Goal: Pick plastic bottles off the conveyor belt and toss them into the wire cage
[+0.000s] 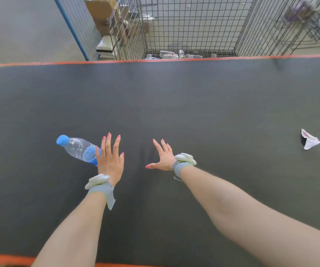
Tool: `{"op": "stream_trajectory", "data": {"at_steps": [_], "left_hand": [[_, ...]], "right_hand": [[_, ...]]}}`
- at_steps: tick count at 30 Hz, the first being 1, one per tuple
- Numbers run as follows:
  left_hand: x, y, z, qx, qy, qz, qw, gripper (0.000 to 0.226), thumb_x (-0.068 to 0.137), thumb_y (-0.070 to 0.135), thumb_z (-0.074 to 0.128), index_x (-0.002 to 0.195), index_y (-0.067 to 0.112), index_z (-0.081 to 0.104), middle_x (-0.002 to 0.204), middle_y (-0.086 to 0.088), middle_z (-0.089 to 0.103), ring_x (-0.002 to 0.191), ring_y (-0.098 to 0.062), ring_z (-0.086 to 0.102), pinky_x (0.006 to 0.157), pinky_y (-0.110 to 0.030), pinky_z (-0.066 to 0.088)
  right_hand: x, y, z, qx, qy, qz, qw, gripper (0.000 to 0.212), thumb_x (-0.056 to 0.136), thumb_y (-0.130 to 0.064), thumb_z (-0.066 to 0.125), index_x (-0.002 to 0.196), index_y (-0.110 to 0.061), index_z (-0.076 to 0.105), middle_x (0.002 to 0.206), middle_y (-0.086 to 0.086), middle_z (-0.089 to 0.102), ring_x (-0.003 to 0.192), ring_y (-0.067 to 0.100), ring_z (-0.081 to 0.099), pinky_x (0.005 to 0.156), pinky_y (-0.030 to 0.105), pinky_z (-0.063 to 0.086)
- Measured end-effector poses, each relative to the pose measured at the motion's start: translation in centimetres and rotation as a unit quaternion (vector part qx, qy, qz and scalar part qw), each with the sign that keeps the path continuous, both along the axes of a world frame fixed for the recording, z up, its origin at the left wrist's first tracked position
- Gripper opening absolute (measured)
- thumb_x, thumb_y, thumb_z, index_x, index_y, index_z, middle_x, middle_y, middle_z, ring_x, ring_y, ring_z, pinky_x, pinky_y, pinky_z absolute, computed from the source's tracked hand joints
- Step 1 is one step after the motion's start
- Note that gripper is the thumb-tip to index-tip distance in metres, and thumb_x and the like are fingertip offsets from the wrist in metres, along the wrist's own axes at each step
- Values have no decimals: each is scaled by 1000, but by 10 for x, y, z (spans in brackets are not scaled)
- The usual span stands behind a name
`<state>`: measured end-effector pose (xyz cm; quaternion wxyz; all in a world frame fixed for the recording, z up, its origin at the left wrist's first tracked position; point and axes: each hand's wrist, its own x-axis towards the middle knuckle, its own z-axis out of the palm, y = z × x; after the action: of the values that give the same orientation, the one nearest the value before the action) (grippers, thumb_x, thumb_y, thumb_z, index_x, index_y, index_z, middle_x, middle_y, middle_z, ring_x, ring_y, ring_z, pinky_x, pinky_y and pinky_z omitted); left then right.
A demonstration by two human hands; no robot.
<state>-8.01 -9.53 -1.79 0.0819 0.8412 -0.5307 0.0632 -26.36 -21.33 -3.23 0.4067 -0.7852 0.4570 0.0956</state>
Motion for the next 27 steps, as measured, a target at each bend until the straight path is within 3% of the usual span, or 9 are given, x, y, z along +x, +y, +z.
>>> {"op": "stream_trajectory", "data": {"at_steps": [4,7,9,11,14,15,18,22,27], "left_hand": [[6,21,12,-26,-41,-107,993,75,81,18,72,143,20,30,146,-10,41,133,-28,43,104,-49,40],[6,40,14,-50,2,-19,999,62,90,20,60,144,25,32,151,-5,34,139,-24,32,108,-57,29],[16,56,7,-42,75,86,993,55,96,27,48,148,32,29,158,-2,20,146,-25,19,110,-62,15],[26,62,1,-50,177,148,972,54,99,36,39,151,35,22,161,-1,5,149,-26,6,113,-61,12],[46,63,-7,-122,405,158,892,50,104,36,31,152,33,18,160,0,17,147,-21,17,118,-38,19],[50,60,-8,-125,437,161,876,49,105,32,30,153,31,19,157,0,25,145,-20,24,116,-33,21],[53,47,-5,-98,455,155,871,49,105,24,33,152,26,22,153,-2,34,140,-21,33,114,-32,25],[45,22,-8,-104,433,161,881,50,102,13,35,151,19,25,150,-10,32,136,-25,33,111,-35,29],[28,-34,-6,-60,416,125,899,52,101,13,37,151,17,23,151,-10,29,138,-23,25,111,-34,26]], "right_hand": [[30,24,16,35,-50,-17,998,123,70,-52,80,151,-41,-12,162,-2,-10,150,22,-7,117,52,10],[54,44,21,26,-59,14,998,124,69,-48,82,151,-44,-10,162,-4,-9,150,20,-6,116,56,9],[78,59,23,18,-65,55,996,124,67,-49,83,150,-47,-9,162,-6,-9,150,20,-6,114,62,8],[97,68,26,16,-79,80,993,124,66,-48,84,150,-47,-8,162,-5,-9,150,22,-5,113,64,10],[128,78,25,33,-98,86,991,122,69,-38,85,152,-43,-4,162,2,-9,150,29,-3,115,57,12],[134,80,23,32,-97,88,991,120,70,-36,85,153,-42,-2,162,5,-7,149,31,-1,115,55,13],[144,76,16,22,-64,91,994,109,74,-33,82,154,-36,8,162,9,2,146,37,14,116,48,22],[136,59,3,2,3,93,996,92,83,-23,73,154,-30,14,147,11,34,132,35,36,106,42,35],[112,7,3,-21,8,6,1000,80,90,-10,56,154,-31,12,140,12,37,126,33,35,108,41,34]]}}
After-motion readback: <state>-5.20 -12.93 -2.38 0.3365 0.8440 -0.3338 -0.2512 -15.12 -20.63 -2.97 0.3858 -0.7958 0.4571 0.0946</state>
